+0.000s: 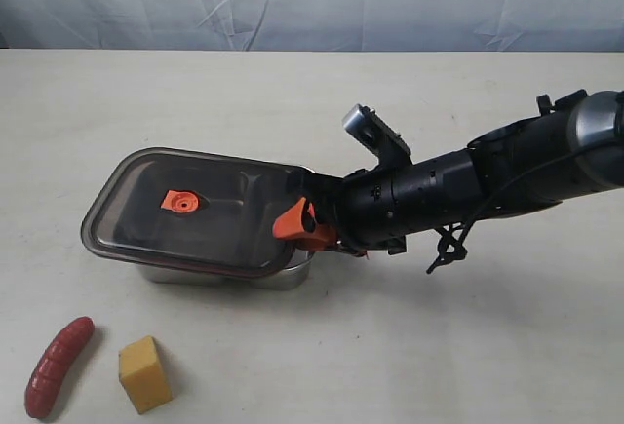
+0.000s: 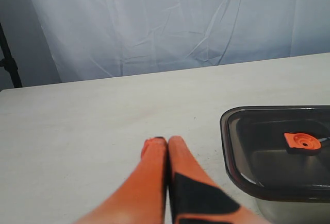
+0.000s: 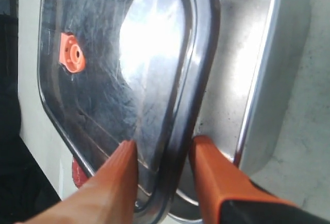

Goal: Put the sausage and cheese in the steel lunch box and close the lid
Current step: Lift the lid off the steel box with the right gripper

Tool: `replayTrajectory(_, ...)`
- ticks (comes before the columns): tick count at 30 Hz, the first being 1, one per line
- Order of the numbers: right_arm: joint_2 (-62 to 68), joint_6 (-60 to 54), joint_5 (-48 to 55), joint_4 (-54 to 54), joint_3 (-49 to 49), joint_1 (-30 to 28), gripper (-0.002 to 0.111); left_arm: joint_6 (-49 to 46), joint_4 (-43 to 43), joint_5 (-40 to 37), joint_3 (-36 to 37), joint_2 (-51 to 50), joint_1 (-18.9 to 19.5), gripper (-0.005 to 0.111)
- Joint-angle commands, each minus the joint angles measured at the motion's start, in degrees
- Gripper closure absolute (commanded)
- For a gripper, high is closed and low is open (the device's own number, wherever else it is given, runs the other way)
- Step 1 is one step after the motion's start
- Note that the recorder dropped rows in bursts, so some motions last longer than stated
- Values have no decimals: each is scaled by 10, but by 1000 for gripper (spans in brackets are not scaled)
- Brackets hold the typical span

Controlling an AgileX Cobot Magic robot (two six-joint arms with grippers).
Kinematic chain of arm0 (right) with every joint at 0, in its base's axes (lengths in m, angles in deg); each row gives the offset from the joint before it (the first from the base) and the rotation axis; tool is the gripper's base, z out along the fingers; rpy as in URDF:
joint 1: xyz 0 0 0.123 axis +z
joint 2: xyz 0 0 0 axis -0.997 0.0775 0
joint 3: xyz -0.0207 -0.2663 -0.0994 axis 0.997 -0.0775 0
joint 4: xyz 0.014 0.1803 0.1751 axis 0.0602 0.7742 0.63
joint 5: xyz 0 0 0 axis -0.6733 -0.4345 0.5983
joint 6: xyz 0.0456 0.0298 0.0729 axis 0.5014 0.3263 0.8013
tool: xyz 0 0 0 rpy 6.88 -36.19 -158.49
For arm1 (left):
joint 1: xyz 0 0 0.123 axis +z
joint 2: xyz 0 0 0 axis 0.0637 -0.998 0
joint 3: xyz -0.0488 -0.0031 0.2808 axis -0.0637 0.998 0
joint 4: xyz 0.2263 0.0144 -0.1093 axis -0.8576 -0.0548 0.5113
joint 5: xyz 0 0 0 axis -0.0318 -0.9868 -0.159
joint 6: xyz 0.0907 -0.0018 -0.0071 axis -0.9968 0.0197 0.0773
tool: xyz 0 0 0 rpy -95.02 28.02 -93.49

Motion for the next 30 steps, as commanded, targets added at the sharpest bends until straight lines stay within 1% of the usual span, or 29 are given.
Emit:
replayTrajectory(1, 0, -3, -14, -6, 1, 2, 80, 0, -2, 4, 2, 2, -4, 107)
replayTrajectory(3, 0, -3, -14, -6, 1, 2, 101, 0, -2, 4, 2, 2, -4, 107)
replayTrajectory(4, 0, -3, -14, -6, 1, 2, 109, 0, -2, 4, 2, 2, -4, 107)
replayTrajectory(16, -2, -1, -14, -6, 1, 2, 108, 0, -2, 4, 2, 2, -4, 107)
replayTrajectory(23, -2, -5, 35, -6, 15, 2, 109, 0, -2, 4, 2, 2, -4, 107)
replayTrajectory(30, -2, -5, 61, -6, 41, 2, 109, 0, -2, 4, 2, 2, -4, 107)
